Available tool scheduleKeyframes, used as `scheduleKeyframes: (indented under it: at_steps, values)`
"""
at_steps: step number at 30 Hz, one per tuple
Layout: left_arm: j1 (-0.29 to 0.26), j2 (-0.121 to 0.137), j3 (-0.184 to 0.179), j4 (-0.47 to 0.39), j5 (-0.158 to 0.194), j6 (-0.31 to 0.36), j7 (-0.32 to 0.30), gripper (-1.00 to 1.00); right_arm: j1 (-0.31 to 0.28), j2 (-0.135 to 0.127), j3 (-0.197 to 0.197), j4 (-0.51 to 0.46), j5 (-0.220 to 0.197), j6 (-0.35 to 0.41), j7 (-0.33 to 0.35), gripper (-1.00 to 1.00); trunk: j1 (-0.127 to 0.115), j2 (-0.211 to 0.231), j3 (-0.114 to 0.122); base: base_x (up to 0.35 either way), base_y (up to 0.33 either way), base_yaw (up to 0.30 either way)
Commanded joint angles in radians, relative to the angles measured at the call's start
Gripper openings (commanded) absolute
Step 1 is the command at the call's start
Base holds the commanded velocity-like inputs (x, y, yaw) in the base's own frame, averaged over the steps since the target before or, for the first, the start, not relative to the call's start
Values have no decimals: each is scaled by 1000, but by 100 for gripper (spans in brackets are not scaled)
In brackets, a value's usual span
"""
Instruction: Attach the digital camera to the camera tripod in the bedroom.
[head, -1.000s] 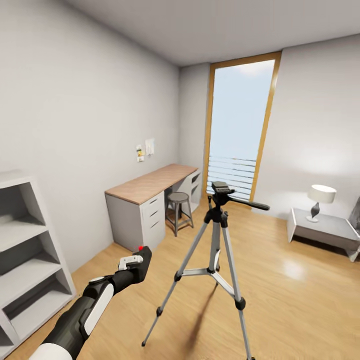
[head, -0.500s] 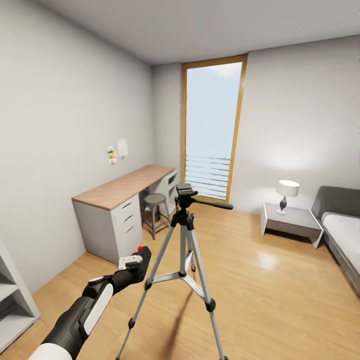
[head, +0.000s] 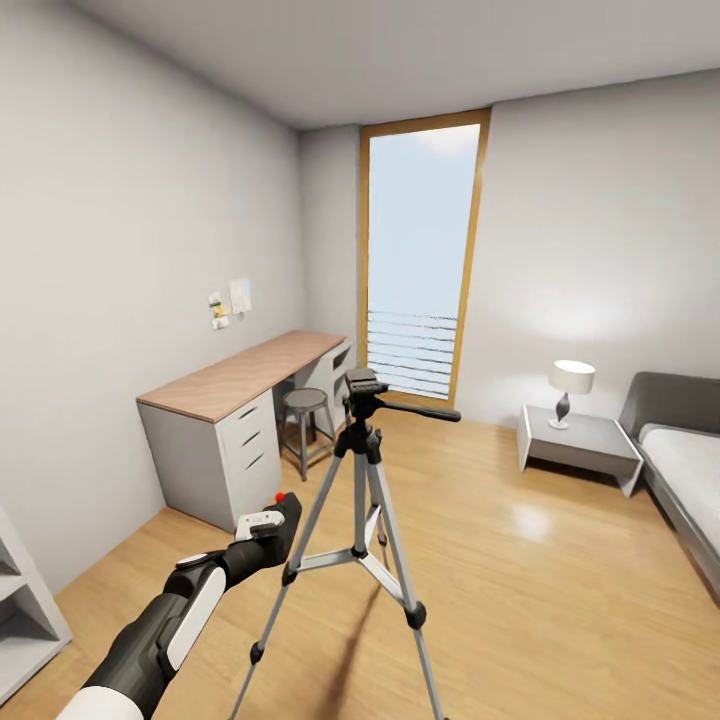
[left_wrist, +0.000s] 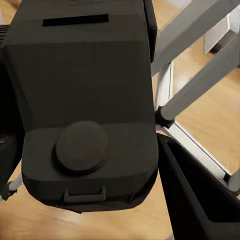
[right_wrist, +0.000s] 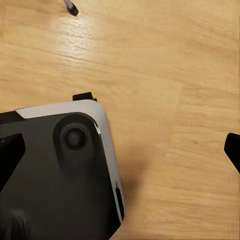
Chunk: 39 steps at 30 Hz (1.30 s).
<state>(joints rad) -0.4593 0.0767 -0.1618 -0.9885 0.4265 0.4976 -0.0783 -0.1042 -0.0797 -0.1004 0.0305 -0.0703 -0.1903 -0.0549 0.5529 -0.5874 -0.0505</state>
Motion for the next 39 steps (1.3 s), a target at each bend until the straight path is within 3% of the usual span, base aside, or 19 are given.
scheduleKeyframes:
  at_steps: [1, 10, 16, 25, 39]
  values:
    - [-1, 1, -1, -1, 1, 4, -2, -100, -2, 0, -5, 3, -6, -8, 2, 100, 1, -2, -2, 143, -1, -1]
    - [-1, 3, 17, -1, 1, 4, -2, -100, -2, -1, -5, 3, -6, -8, 2, 100, 1, -2, -2, 144, 0, 0]
    - [-1, 3, 54, 0, 1, 3, 0, -100, -2, 1, -4, 3, -5, -8, 3, 100, 1, -2, -2, 23, 0, 40]
    - [-1, 3, 60, 2, 0, 2, 0, -100, -2, 0, -4, 3, -5, -8, 5, 100, 1, -2, -2, 2, 0, 152]
    - [-1, 3, 59, 3, 0, 2, 0, -100, -2, 0, -4, 3, -5, -8, 4, 100, 1, -2, -2, 0, 0, 13]
